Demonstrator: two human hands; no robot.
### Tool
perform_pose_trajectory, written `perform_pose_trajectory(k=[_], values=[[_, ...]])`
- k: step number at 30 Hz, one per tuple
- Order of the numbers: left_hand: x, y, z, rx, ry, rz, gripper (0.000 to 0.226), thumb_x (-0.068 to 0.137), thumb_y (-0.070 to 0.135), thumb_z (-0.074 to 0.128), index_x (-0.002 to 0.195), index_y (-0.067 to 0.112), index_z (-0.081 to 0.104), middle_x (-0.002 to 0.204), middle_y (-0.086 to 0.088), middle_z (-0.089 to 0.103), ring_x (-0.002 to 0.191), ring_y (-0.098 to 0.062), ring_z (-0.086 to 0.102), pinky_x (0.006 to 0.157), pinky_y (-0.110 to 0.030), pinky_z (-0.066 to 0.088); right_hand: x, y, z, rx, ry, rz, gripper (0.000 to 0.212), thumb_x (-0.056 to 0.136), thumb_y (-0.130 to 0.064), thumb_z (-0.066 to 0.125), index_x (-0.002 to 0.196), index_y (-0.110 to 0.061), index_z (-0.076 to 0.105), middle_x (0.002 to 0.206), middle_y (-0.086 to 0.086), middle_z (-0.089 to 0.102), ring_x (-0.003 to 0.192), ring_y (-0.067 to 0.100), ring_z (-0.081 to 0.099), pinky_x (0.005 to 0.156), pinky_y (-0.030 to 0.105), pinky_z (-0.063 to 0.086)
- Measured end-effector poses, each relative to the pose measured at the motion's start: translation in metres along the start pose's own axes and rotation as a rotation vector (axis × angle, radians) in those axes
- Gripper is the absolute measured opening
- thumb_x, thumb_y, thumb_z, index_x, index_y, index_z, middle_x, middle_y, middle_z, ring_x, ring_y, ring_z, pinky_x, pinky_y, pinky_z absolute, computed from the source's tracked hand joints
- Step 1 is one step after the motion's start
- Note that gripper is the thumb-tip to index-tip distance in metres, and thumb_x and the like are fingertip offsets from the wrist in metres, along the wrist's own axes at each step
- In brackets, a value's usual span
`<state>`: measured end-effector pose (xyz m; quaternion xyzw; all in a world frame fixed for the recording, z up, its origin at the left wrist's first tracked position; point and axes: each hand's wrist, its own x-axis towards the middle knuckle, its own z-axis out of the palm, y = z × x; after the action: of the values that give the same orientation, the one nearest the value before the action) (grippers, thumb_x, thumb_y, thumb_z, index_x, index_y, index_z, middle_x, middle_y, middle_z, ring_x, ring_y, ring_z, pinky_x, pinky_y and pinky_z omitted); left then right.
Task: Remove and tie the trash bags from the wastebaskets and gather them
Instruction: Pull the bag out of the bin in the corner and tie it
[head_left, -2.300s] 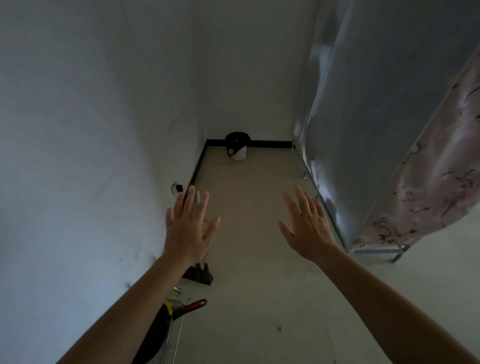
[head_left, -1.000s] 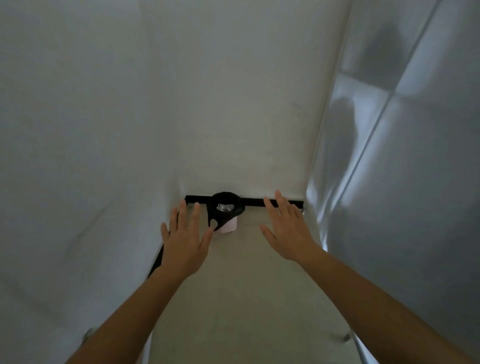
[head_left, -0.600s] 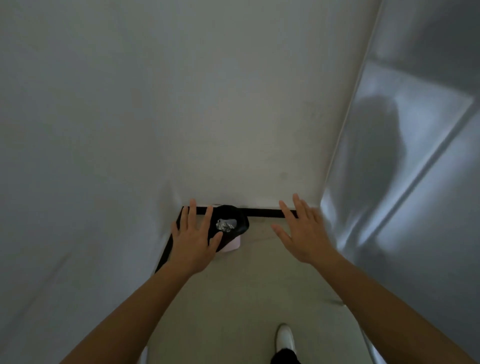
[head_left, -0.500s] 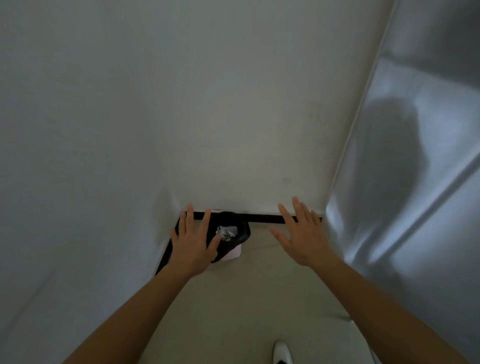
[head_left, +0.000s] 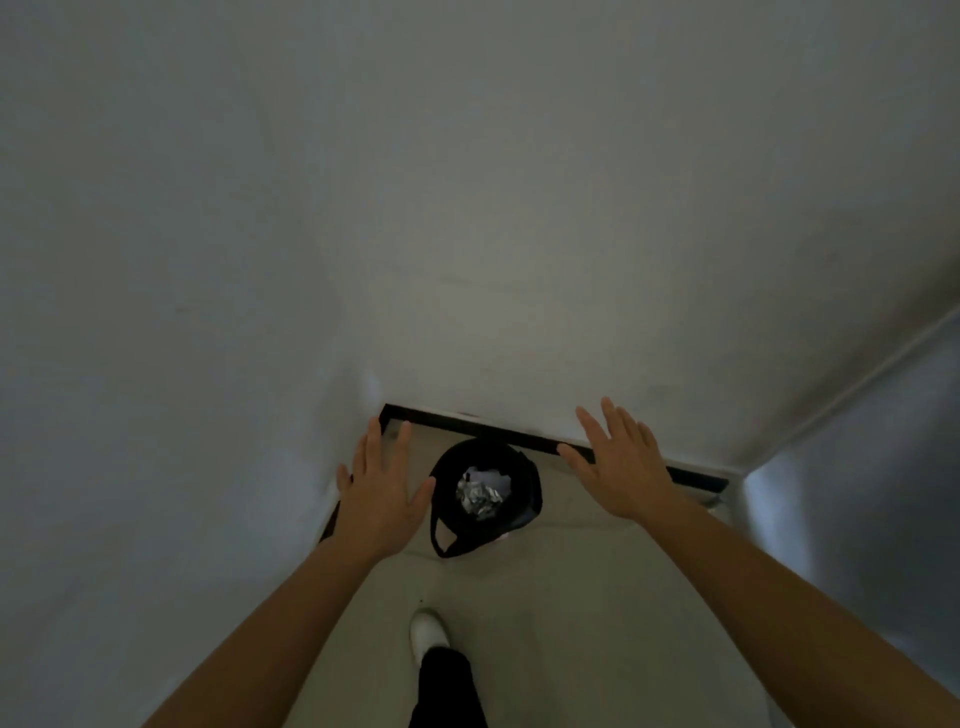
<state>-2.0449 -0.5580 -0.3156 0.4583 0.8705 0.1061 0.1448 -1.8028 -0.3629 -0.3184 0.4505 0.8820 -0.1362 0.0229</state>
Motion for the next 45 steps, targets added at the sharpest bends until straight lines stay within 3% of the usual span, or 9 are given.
perform_pose_trajectory(k=[5,11,17,22,28,33,39,41,45], values=[[0.105,-0.063,0.071,-0.165,-0.195,-0.128,0.089,0.098,0.053,0.045,0.157,0.017,-0.011,0.166,-0.015,-0.009,0.153,-0.032,0.001,0.122,-0.052,0.010,0.091,-0.009,0.072,0.069,-0.129,0.136,0.073,0.097,-0.062,0.028,0.157,-0.023,0.013,0.165,0.013,0.011,0.150,0.029,0.017,0.120,0.043,0.016],[0.221,-0.124,0.184,-0.414,-0.524,-0.404,0.090,0.098,0.052,0.049,0.157,0.021,-0.011,0.167,-0.008,-0.006,0.153,-0.029,0.002,0.123,-0.046,0.008,0.185,0.006,0.189,0.250,-0.320,0.381,0.074,0.097,-0.059,0.035,0.156,-0.018,0.017,0.163,0.012,0.018,0.149,0.029,0.021,0.118,0.043,0.024],[0.276,-0.150,0.325,-0.643,-0.613,-0.688,0.074,0.102,0.032,0.050,0.159,0.013,0.006,0.165,-0.008,0.015,0.150,-0.024,0.020,0.120,-0.033,0.019,0.247,0.048,0.326,0.458,-0.428,0.618,0.069,0.099,-0.052,0.041,0.155,-0.015,0.023,0.158,0.015,0.029,0.142,0.033,0.034,0.114,0.045,0.031],[0.280,-0.189,0.454,-0.683,-0.495,-1.045,0.055,0.103,0.017,0.046,0.153,0.006,0.028,0.152,-0.019,0.040,0.135,-0.036,0.044,0.104,-0.037,0.038,0.284,0.090,0.450,0.587,-0.465,0.868,0.067,0.101,-0.051,0.038,0.154,-0.011,0.027,0.156,0.017,0.034,0.141,0.036,0.036,0.112,0.043,0.031],[0.247,-0.203,0.563,-1.008,-0.550,-1.441,0.043,0.102,0.037,0.046,0.139,0.015,0.047,0.137,-0.011,0.048,0.131,-0.032,0.046,0.102,-0.050,0.042,0.298,0.114,0.554,0.930,-0.503,1.060,0.047,0.103,-0.052,0.034,0.130,-0.021,0.056,0.131,0.012,0.057,0.121,0.029,0.053,0.108,0.051,0.041],[0.244,-0.191,0.574,-1.473,-0.375,-1.487,0.023,0.103,0.020,0.044,0.084,0.017,0.056,0.076,-0.002,0.055,0.073,-0.019,0.050,0.077,-0.035,0.049,0.293,0.110,0.565,1.166,-0.425,1.118,0.031,0.102,-0.036,0.050,0.117,-0.013,0.065,0.117,0.008,0.068,0.114,0.029,0.064,0.085,0.036,0.056],[0.263,-0.181,0.512,-1.060,0.149,-1.501,0.020,0.093,0.024,0.058,0.079,0.011,0.058,0.071,0.001,0.055,0.062,-0.012,0.051,0.061,-0.030,0.048,0.286,0.103,0.518,1.037,-0.042,1.099,0.041,0.079,-0.034,0.053,0.098,0.001,0.059,0.100,0.026,0.064,0.099,0.044,0.065,0.080,0.045,0.056],[0.271,-0.171,0.483,-0.884,0.242,-1.342,0.028,0.090,0.025,0.055,0.067,0.009,0.053,0.065,0.001,0.051,0.059,-0.013,0.047,0.061,-0.030,0.042,0.287,0.094,0.500,1.031,-0.056,1.051,0.033,0.084,-0.034,0.056,0.102,-0.007,0.062,0.105,0.021,0.065,0.103,0.040,0.065,0.090,0.054,0.055],[0.281,-0.131,0.439,-0.985,0.149,-1.070,0.017,0.086,0.013,0.062,0.075,0.017,0.051,0.075,-0.003,0.058,0.069,-0.015,0.054,0.063,-0.032,0.047,0.285,0.062,0.472,1.067,-0.262,0.891,0.049,0.090,-0.041,0.066,0.125,-0.010,0.057,0.113,0.008,0.066,0.103,0.024,0.067,0.088,0.043,0.057]])
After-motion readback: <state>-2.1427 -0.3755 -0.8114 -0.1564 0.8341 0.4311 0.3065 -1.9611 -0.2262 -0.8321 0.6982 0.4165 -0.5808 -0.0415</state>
